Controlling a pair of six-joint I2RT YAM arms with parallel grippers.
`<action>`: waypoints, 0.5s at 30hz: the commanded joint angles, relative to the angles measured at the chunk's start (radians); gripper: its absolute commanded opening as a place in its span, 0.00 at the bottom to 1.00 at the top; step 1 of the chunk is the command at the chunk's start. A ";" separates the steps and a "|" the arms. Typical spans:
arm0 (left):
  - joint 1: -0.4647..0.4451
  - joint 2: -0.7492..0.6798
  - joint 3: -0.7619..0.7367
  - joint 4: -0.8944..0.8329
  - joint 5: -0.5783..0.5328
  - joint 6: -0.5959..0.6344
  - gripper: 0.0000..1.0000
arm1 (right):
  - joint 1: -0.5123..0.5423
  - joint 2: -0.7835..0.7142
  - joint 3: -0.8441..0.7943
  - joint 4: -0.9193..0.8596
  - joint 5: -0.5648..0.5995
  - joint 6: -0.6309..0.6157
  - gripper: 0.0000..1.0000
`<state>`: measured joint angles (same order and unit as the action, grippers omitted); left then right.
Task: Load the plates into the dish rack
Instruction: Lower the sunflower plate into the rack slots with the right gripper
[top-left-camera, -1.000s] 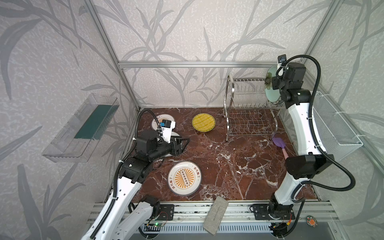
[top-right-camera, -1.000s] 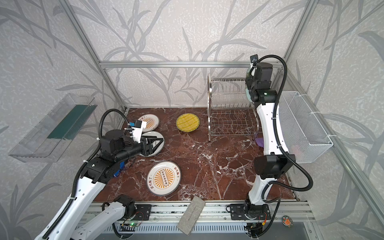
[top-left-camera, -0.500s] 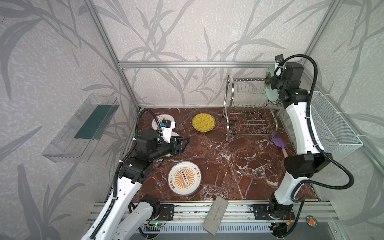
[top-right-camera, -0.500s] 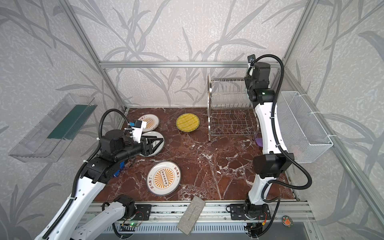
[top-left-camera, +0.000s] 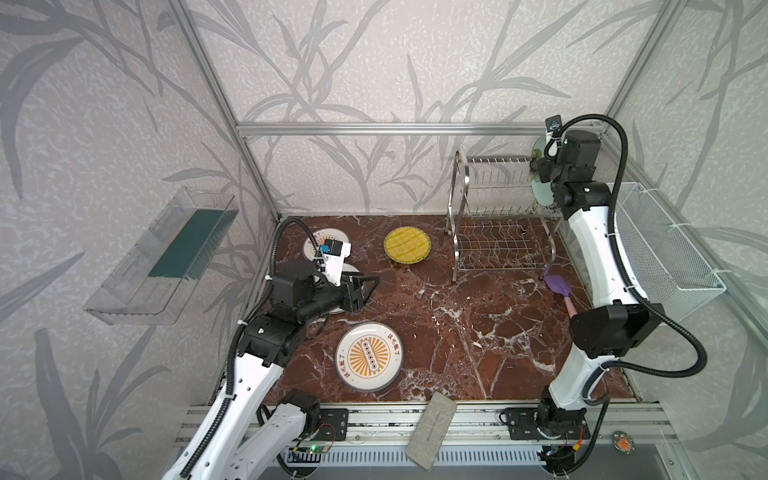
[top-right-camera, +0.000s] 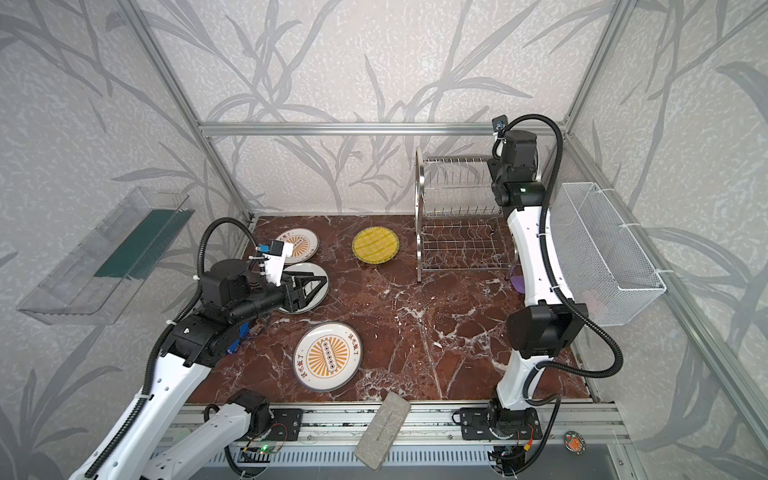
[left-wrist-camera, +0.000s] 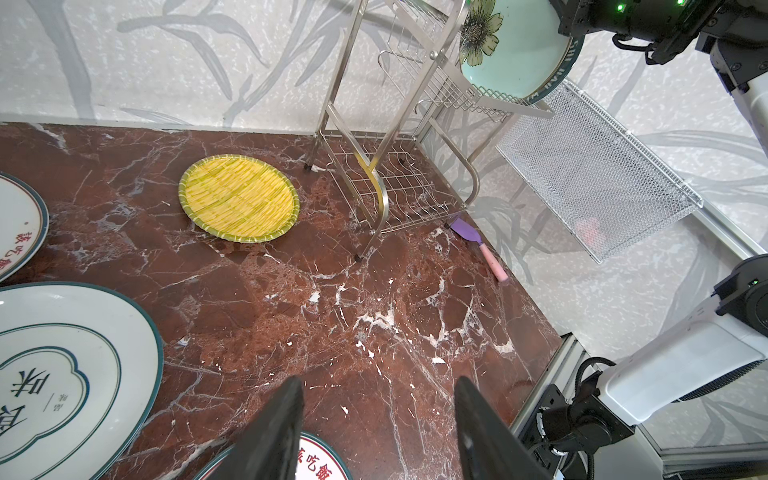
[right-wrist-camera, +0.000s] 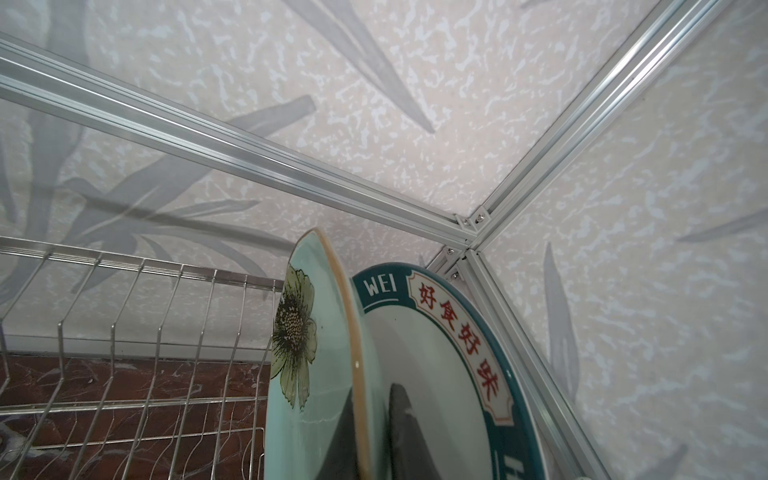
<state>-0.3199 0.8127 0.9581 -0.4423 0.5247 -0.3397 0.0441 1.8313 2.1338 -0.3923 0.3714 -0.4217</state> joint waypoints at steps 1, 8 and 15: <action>0.002 -0.012 -0.010 -0.003 0.004 0.021 0.56 | 0.004 -0.060 -0.012 0.131 0.019 -0.003 0.00; 0.002 -0.009 -0.009 -0.003 0.006 0.021 0.56 | 0.004 -0.076 -0.055 0.142 0.018 0.008 0.00; 0.002 -0.008 -0.009 -0.002 0.008 0.021 0.56 | 0.002 -0.075 -0.053 0.122 0.016 0.014 0.03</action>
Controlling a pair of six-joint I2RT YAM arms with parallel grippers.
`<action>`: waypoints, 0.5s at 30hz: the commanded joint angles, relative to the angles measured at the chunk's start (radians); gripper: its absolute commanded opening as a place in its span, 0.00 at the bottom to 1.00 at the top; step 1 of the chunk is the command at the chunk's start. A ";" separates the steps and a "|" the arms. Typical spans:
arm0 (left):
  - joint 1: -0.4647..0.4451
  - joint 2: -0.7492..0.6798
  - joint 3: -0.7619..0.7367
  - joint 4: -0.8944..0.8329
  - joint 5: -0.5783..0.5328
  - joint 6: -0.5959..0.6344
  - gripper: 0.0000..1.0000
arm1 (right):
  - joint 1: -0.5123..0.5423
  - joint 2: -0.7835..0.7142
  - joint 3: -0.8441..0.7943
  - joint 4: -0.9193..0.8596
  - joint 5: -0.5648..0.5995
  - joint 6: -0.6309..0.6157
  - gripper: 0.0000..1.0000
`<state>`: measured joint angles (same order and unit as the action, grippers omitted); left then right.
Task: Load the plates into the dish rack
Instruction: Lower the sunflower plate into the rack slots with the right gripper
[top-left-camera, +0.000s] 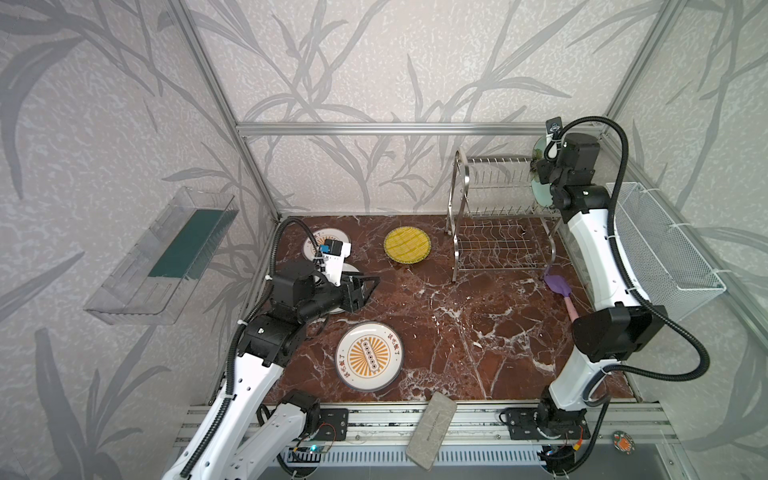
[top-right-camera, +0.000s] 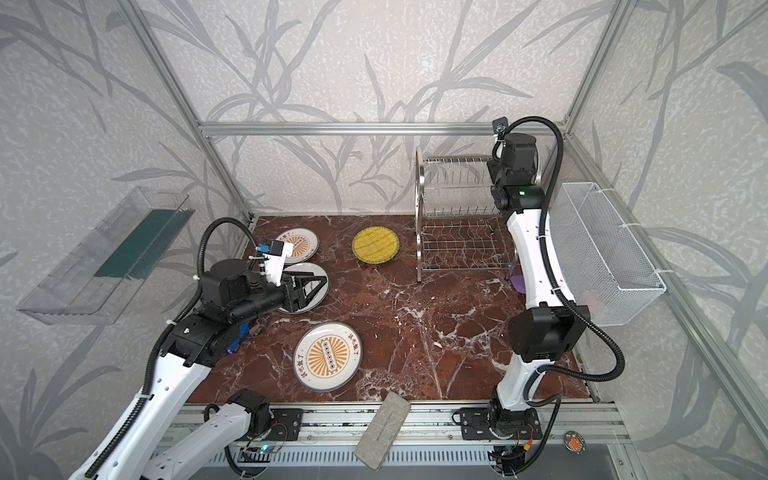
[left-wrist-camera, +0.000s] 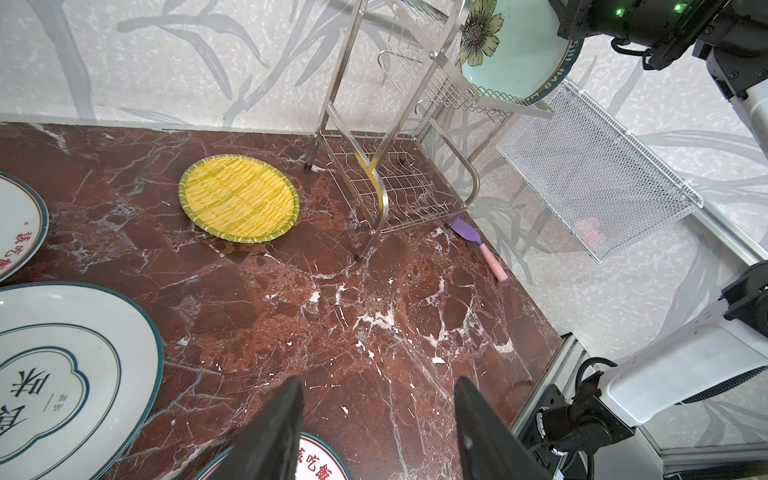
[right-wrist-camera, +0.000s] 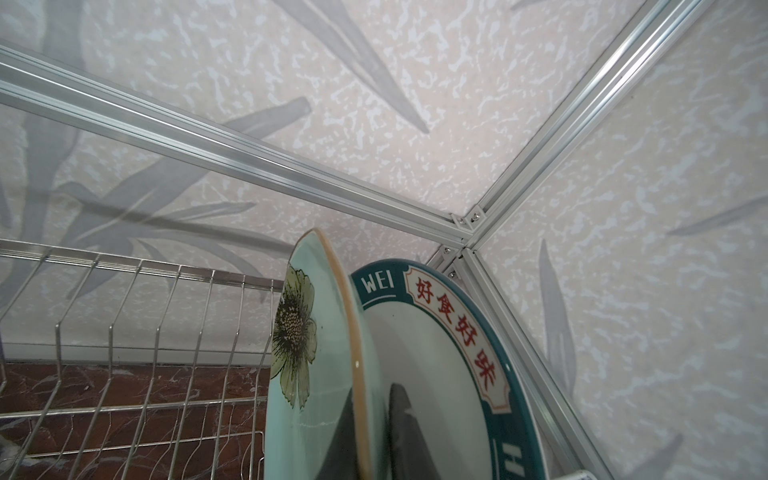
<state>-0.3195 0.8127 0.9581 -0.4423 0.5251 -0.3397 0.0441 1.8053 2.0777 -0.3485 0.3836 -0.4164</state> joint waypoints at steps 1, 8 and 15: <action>0.002 -0.008 -0.010 0.000 0.007 0.019 0.56 | 0.002 -0.049 0.003 0.077 0.003 0.010 0.06; 0.005 -0.001 -0.012 0.006 0.017 0.014 0.56 | 0.000 -0.050 0.014 0.074 -0.002 0.022 0.24; 0.010 0.001 -0.012 0.007 0.018 0.014 0.56 | 0.001 -0.050 0.035 0.065 -0.005 0.036 0.28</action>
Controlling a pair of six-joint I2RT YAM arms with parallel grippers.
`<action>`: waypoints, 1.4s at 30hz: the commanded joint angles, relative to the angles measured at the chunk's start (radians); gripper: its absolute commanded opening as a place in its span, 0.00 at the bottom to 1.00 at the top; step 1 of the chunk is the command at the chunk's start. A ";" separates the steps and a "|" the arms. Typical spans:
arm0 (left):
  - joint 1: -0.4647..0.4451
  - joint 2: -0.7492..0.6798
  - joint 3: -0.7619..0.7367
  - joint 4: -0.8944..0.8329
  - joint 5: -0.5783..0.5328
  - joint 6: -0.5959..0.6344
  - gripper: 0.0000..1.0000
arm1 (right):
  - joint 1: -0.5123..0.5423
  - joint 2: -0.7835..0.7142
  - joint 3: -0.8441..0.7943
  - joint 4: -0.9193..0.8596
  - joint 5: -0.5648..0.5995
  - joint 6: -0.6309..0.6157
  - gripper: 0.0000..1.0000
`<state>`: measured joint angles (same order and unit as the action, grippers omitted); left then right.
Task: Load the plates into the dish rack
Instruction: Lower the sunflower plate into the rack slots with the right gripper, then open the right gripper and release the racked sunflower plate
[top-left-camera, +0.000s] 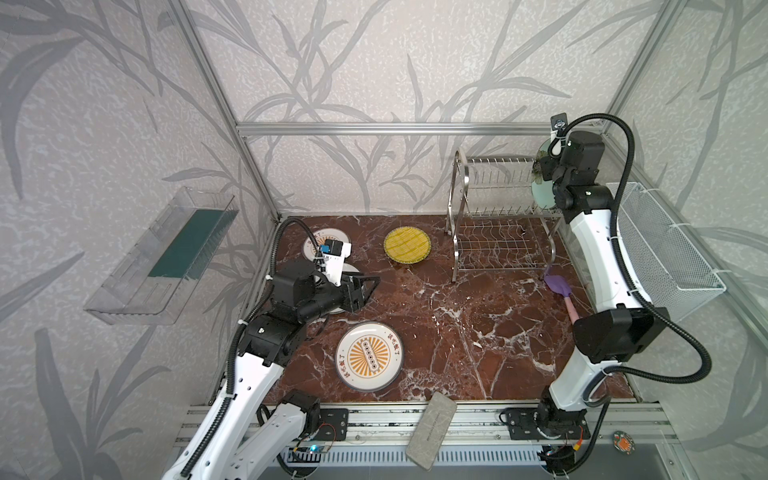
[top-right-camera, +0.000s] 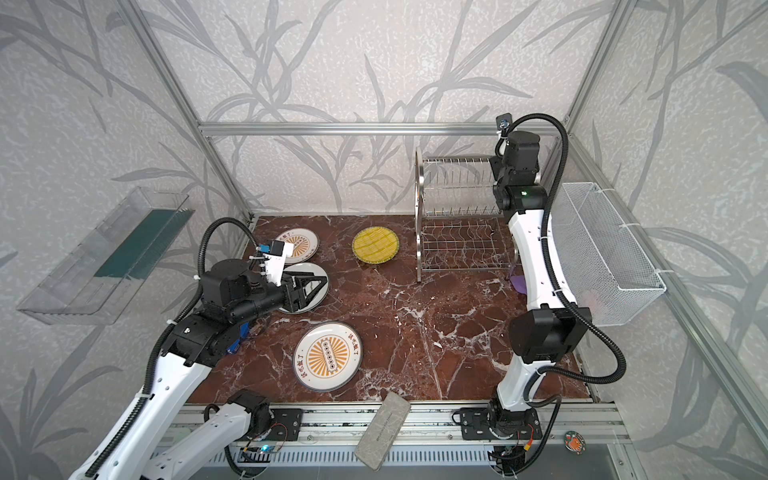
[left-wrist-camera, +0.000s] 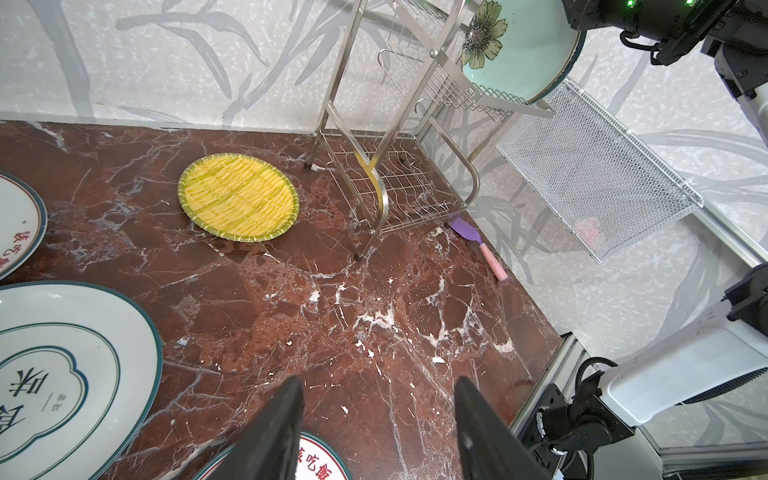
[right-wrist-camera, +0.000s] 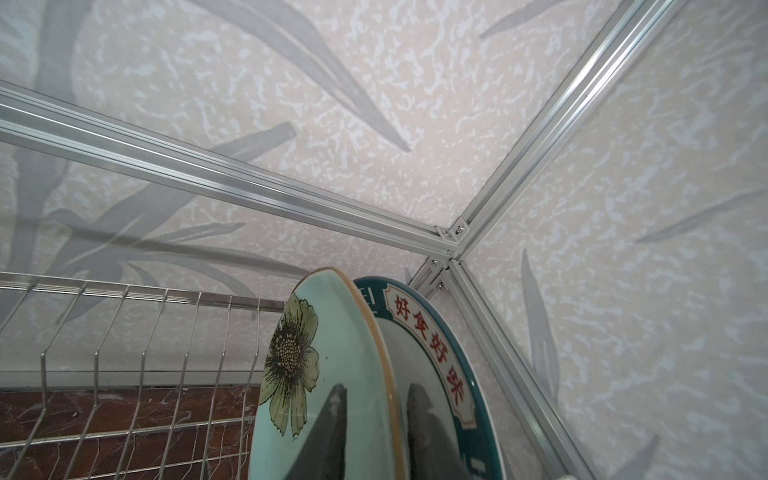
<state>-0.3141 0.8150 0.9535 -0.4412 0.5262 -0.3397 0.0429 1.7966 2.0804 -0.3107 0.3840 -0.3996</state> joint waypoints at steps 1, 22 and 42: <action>0.004 -0.003 -0.008 0.006 0.017 0.014 0.56 | 0.002 -0.041 0.035 0.027 -0.006 0.023 0.29; 0.006 0.011 -0.006 -0.001 -0.001 0.001 0.56 | -0.041 -0.040 0.256 -0.253 -0.144 0.234 0.75; 0.009 0.004 0.002 -0.051 -0.147 -0.007 0.56 | -0.088 -0.296 0.038 -0.273 -0.515 0.460 0.75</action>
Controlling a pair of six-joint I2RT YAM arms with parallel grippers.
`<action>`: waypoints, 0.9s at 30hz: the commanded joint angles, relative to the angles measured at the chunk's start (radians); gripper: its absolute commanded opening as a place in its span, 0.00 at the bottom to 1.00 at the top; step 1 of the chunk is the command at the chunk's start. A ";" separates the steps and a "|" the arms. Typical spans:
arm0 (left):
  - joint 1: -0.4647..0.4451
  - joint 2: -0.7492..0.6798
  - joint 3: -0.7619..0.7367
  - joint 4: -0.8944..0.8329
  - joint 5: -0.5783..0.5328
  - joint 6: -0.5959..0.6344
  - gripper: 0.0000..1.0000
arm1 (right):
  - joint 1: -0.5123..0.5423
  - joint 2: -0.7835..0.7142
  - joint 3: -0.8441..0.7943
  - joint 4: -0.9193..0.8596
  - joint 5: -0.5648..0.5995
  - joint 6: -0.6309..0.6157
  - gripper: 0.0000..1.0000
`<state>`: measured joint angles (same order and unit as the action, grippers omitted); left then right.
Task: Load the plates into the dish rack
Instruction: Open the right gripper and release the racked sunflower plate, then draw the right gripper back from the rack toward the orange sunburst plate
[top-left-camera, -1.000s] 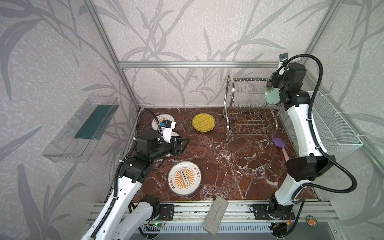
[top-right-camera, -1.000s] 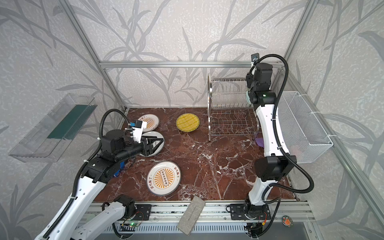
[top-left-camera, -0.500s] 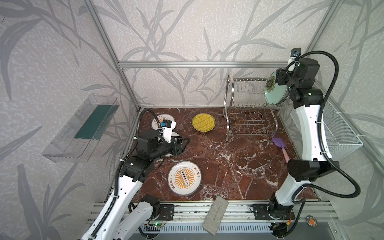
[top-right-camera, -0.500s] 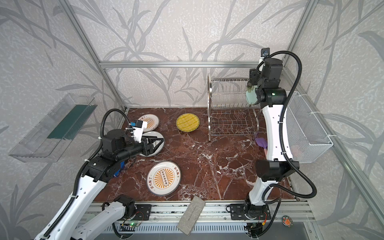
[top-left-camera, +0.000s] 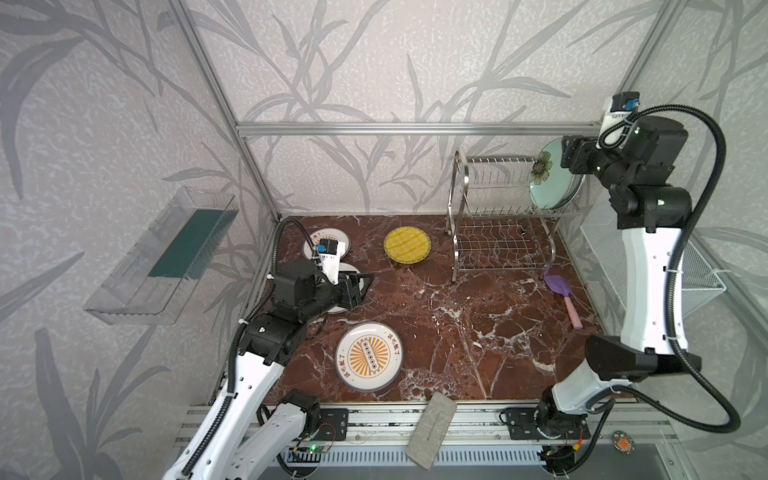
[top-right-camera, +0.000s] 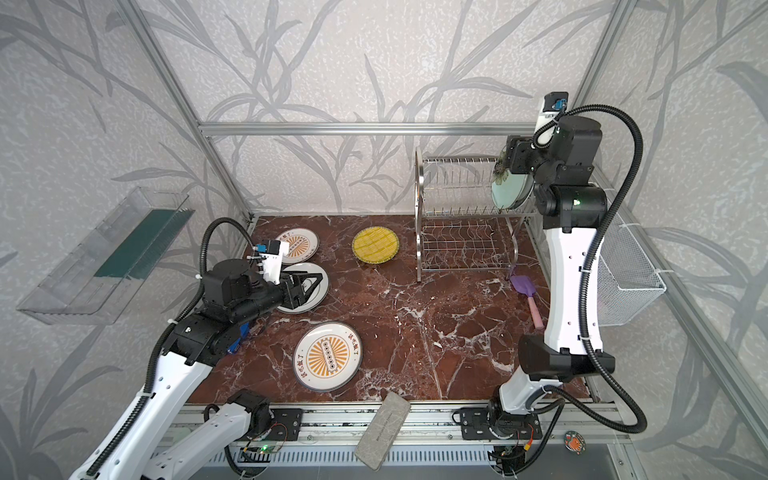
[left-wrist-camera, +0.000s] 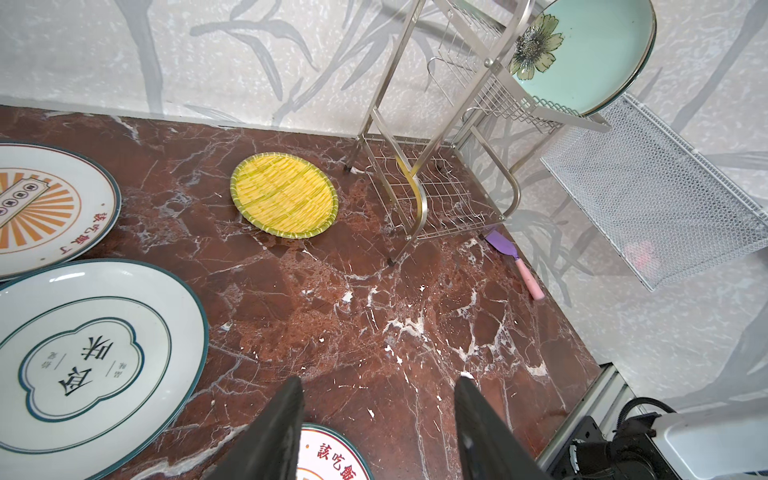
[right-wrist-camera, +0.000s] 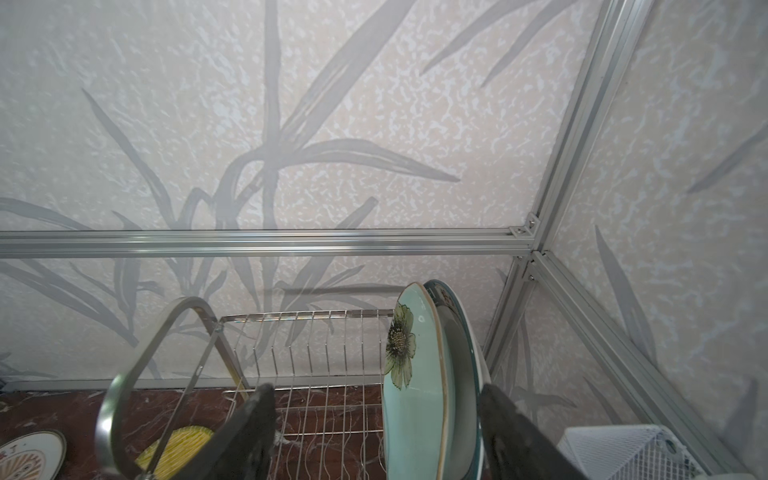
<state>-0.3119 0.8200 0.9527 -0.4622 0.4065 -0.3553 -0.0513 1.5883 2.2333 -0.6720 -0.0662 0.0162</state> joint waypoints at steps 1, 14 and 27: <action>0.007 0.008 0.006 -0.038 -0.037 0.010 0.55 | 0.007 -0.134 -0.199 0.142 -0.067 0.054 0.74; 0.005 0.050 -0.025 -0.026 -0.103 -0.036 0.53 | 0.107 -0.449 -0.842 0.400 -0.086 0.181 0.67; 0.004 0.079 -0.122 0.024 -0.152 -0.129 0.53 | 0.392 -0.463 -1.150 0.530 -0.017 0.271 0.66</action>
<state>-0.3119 0.8944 0.8364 -0.4549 0.2802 -0.4660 0.3054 1.1374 1.1126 -0.2234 -0.0982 0.2466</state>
